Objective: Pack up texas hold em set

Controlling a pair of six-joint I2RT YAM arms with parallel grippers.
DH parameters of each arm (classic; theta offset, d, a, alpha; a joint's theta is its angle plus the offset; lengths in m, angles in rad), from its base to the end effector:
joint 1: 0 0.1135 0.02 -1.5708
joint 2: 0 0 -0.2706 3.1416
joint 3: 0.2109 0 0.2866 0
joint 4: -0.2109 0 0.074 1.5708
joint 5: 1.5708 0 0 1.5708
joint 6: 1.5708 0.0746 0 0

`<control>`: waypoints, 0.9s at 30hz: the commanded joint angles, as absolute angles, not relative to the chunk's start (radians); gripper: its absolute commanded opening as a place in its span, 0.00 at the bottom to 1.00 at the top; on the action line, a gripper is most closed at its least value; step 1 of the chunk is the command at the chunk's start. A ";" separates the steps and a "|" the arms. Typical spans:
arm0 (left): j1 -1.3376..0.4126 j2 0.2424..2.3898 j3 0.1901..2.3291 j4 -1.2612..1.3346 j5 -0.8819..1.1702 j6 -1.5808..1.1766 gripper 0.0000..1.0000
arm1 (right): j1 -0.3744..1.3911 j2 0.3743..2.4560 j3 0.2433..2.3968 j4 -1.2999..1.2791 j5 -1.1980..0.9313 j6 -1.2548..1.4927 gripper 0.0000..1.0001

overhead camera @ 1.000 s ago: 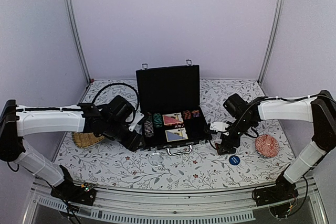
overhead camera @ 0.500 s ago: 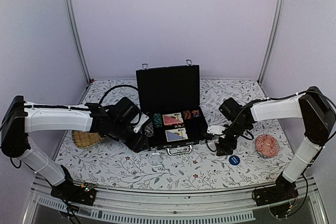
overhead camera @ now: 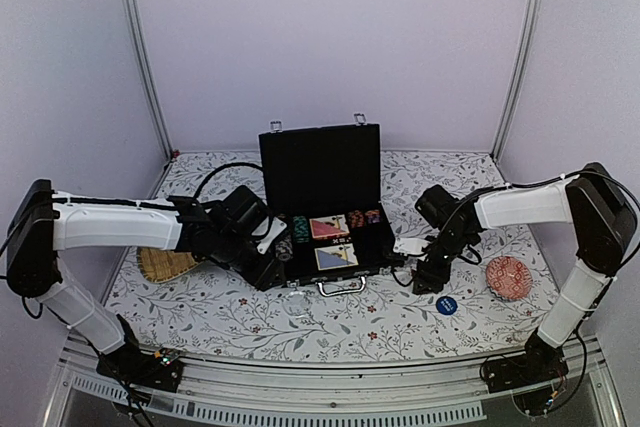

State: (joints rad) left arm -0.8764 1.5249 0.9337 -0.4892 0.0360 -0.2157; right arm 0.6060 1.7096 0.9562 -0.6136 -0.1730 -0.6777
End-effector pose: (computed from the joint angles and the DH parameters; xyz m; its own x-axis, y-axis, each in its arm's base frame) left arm 0.2179 -0.2658 0.1464 -0.7181 0.5281 -0.4533 0.6399 0.7570 -0.1318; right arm 0.2662 0.2001 0.0891 -0.2573 -0.9297 -0.2634 -0.9641 0.2656 0.0044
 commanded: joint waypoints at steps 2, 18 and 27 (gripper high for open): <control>-0.890 1.531 0.956 -0.472 0.020 -0.201 0.59 | 0.608 1.722 0.967 -0.687 -0.150 -0.659 0.72; -0.890 1.522 0.959 -0.468 0.014 -0.201 0.58 | 0.609 1.704 1.014 -0.739 -0.154 -0.633 0.55; -0.891 1.496 0.952 -0.485 -0.019 -0.195 0.58 | 0.644 1.588 1.168 -0.876 -0.196 -0.629 0.54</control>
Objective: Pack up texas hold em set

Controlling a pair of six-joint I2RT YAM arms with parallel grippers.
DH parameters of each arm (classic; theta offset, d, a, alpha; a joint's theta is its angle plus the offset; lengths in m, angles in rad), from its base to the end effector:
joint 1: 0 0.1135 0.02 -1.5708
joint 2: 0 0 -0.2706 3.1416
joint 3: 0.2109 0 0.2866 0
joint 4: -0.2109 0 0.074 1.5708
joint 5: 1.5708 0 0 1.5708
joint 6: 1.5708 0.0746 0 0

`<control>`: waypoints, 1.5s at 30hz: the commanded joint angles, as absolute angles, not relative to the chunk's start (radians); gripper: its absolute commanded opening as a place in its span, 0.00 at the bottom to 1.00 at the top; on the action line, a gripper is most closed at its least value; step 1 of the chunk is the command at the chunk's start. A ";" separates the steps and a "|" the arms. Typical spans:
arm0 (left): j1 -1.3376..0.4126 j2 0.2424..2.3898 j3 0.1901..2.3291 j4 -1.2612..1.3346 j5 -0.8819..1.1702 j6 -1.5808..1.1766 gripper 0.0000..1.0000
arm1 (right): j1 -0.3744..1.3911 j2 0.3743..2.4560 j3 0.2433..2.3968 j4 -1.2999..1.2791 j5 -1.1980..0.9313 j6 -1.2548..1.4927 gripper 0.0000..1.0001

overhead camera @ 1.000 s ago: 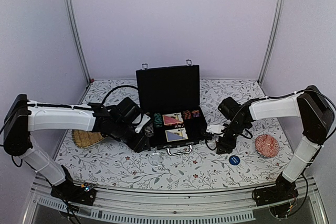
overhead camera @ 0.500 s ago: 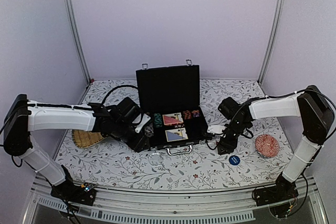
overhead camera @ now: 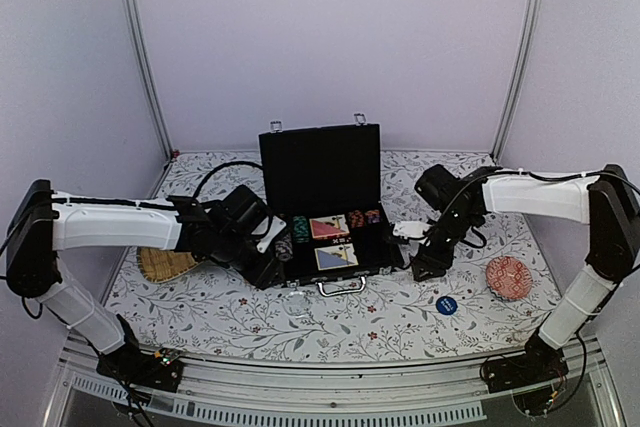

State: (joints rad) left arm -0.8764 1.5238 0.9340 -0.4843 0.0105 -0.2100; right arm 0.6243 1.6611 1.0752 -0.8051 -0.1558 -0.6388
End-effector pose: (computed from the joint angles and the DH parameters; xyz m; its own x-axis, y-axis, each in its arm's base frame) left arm 0.2198 -0.2651 0.1471 -0.7111 0.5282 -0.4641 0.6374 0.7629 -0.1084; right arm 0.2671 0.2067 0.1327 -0.2832 -0.9299 -0.2346 -0.9576 0.2876 0.0159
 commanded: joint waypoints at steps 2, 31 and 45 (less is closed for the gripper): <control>-0.889 1.486 0.944 -0.488 -0.033 -0.195 0.58 | 0.647 1.590 1.216 -0.891 -0.203 -0.636 0.54; -0.864 1.286 0.868 -0.525 -0.138 -0.333 0.58 | 0.784 2.337 1.988 -0.763 -0.132 -0.728 0.56; -0.862 1.302 0.868 -0.520 -0.133 -0.328 0.58 | 0.785 2.403 1.989 -0.689 -0.122 -0.714 0.59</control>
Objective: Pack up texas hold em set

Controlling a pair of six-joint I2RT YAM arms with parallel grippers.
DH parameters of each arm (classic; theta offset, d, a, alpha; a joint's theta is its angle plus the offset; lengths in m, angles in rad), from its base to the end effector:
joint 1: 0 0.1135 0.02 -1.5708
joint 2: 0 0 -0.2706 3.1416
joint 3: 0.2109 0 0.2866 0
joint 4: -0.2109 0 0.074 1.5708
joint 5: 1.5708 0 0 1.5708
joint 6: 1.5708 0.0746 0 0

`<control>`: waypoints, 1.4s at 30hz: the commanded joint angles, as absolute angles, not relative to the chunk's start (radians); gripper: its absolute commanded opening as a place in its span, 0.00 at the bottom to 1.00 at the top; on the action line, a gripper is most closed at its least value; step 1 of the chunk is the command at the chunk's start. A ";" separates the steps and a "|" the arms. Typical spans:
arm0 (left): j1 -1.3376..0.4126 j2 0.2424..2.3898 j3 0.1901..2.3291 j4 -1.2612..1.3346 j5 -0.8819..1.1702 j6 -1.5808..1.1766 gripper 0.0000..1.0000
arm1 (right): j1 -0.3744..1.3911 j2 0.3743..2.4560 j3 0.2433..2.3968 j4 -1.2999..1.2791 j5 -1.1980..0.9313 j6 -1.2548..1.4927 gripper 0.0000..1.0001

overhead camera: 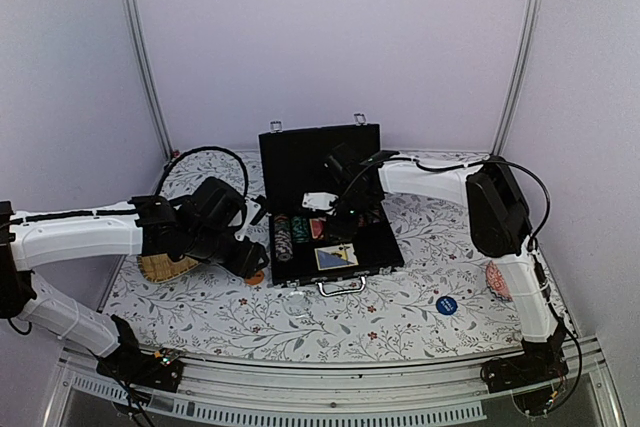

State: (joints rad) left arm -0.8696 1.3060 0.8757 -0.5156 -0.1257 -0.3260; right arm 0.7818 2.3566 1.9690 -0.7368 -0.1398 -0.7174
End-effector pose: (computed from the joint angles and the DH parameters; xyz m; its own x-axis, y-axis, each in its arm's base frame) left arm 0.2107 -0.2350 0.1923 -0.7233 0.3641 -0.5868 0.5057 0.8579 -0.0910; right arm 0.3882 0.4001 0.1210 0.0044 -0.9130 -0.4079 -0.9787 0.0798 -0.1891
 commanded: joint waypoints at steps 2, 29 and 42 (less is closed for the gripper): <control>-0.862 1.305 0.869 -0.519 -0.131 -0.328 0.58 | 0.786 2.408 1.990 -0.677 -0.114 -0.715 0.59; -0.862 1.406 0.898 -0.563 -0.001 -0.339 0.64 | 0.737 1.761 1.404 -0.668 -0.273 -0.632 0.83; -1.035 1.722 1.074 -0.621 0.026 -0.287 0.70 | 0.506 1.457 0.972 -0.444 -0.415 -0.580 0.82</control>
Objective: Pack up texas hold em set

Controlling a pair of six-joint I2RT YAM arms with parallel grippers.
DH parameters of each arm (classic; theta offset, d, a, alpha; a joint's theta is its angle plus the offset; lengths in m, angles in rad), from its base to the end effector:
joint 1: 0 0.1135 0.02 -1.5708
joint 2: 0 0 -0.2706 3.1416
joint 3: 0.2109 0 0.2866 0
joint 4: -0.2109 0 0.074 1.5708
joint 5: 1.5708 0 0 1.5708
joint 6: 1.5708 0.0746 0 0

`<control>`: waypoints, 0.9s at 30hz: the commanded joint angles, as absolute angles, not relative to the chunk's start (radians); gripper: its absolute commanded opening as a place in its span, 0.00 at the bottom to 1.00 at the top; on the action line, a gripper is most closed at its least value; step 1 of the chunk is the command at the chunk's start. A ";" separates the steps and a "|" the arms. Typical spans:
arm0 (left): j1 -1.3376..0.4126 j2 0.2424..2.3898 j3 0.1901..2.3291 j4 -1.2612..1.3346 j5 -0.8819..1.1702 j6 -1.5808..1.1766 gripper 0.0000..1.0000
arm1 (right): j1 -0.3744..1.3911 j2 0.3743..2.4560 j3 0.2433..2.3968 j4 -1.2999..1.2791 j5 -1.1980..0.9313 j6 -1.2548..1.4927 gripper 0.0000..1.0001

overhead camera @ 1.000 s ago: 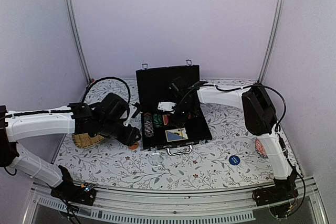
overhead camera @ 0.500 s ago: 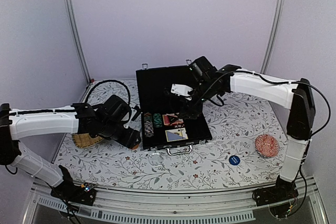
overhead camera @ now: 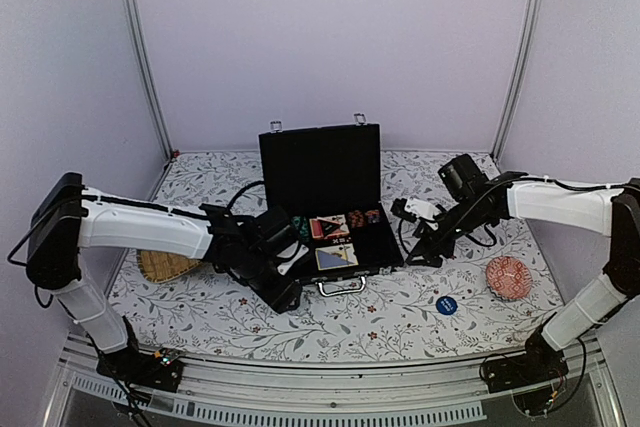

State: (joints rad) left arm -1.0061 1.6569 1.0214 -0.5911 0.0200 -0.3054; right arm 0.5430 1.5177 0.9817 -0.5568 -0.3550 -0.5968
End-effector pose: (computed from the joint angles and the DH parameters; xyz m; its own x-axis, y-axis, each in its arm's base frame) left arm 0.1885 -0.3003 0.1252 -0.7355 0.5993 -0.3162 0.6575 0.7439 -0.1194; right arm 0.2806 0.1997 0.1644 -0.2796 -0.7842 -0.5539 -0.9412 0.3378 -0.0032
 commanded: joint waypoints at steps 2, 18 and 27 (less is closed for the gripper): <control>-1.042 1.752 1.095 -0.621 0.014 -0.292 0.71 | 0.496 1.470 0.972 -0.443 -0.414 -0.583 0.82; -1.043 1.915 1.236 -0.716 0.006 -0.273 0.72 | 0.495 1.502 0.963 -0.446 -0.421 -0.606 0.82; -1.049 1.956 1.267 -0.756 -0.019 -0.262 0.70 | 0.495 1.512 0.963 -0.453 -0.422 -0.614 0.82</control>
